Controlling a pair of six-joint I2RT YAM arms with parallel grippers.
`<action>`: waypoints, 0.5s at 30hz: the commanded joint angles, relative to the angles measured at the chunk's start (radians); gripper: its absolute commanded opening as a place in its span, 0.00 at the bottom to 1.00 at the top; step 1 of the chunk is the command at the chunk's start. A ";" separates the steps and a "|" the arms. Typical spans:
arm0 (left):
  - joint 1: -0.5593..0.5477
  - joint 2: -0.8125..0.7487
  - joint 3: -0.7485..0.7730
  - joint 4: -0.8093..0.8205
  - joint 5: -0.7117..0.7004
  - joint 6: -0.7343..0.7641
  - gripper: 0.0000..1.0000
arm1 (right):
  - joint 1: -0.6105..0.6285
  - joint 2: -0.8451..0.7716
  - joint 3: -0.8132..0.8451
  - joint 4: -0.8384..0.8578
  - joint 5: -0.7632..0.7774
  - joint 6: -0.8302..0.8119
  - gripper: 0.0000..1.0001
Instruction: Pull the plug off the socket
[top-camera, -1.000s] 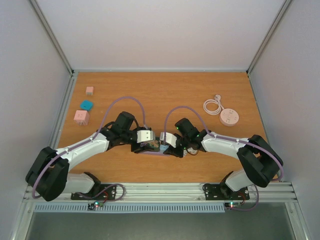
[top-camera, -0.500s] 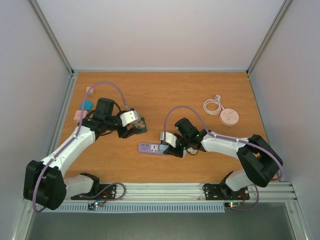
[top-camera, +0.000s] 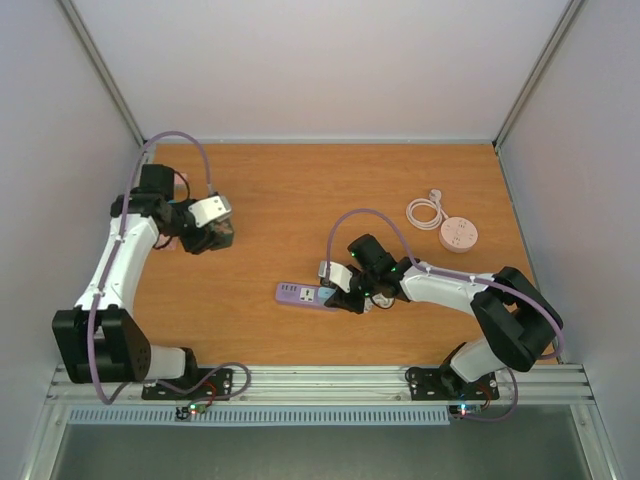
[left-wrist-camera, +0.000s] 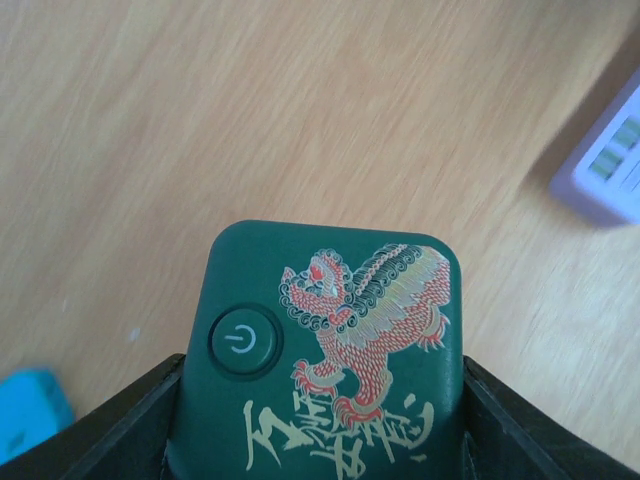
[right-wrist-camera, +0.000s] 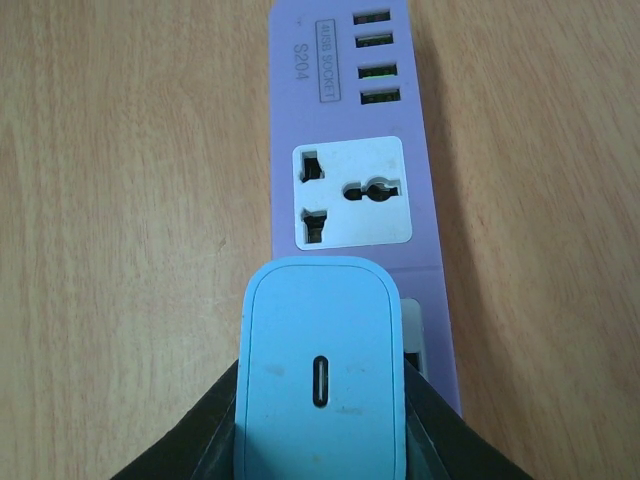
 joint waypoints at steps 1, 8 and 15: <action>0.072 0.032 0.055 -0.155 -0.172 0.156 0.37 | 0.004 0.041 -0.009 -0.034 0.065 0.034 0.04; 0.133 0.059 0.036 -0.177 -0.400 0.242 0.37 | 0.003 0.041 -0.010 -0.023 0.062 0.047 0.04; 0.146 0.095 -0.037 -0.107 -0.597 0.283 0.38 | 0.004 0.048 -0.009 -0.017 0.069 0.040 0.04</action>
